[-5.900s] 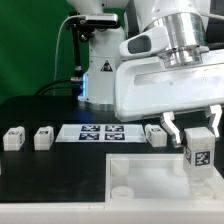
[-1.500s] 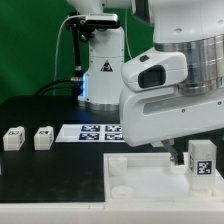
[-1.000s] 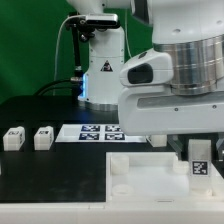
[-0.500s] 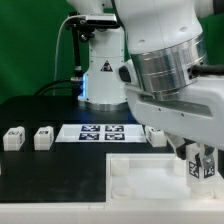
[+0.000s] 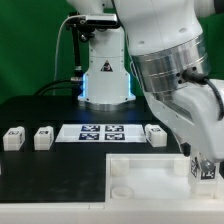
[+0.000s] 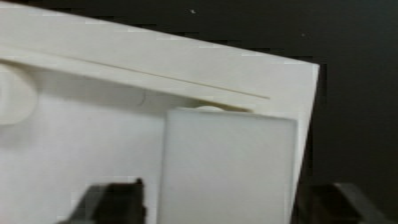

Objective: Assemble one leg

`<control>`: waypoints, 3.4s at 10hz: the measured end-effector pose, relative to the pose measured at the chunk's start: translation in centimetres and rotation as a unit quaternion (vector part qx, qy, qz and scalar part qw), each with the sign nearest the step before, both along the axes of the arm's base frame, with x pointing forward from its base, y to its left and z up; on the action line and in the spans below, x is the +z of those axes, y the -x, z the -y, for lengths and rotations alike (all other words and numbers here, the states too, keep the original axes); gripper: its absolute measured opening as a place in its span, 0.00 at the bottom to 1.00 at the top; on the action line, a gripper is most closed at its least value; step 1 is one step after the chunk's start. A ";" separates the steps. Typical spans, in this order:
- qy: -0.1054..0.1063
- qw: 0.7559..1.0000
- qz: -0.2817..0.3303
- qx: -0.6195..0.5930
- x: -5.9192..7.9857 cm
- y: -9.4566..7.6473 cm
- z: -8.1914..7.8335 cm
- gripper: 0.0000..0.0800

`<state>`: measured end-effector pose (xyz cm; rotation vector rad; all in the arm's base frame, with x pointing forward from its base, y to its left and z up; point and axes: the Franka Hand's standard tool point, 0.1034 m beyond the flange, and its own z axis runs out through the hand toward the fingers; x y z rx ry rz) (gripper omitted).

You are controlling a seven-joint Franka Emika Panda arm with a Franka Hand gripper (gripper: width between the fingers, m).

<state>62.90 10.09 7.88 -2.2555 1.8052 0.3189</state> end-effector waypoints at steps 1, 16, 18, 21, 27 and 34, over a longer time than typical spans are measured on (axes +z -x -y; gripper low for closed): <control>0.000 1.000 0.000 0.000 0.0 0.0 0.0 0.73; 0.031 0.914 0.106 0.390 0.0 -0.1 -0.5 0.37; 0.032 0.953 0.079 0.289 0.0 -0.2 -0.3 0.37; 0.012 0.996 0.030 0.083 -0.1 -0.2 0.2 0.37; -0.003 0.999 -0.011 -0.052 -0.3 0.3 -0.3 0.49; 0.039 0.892 0.099 0.440 -0.3 0.7 -1.3 0.81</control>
Offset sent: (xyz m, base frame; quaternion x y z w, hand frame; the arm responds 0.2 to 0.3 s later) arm 0.0000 0.0000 0.0000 0.0000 0.0000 -0.2667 0.9638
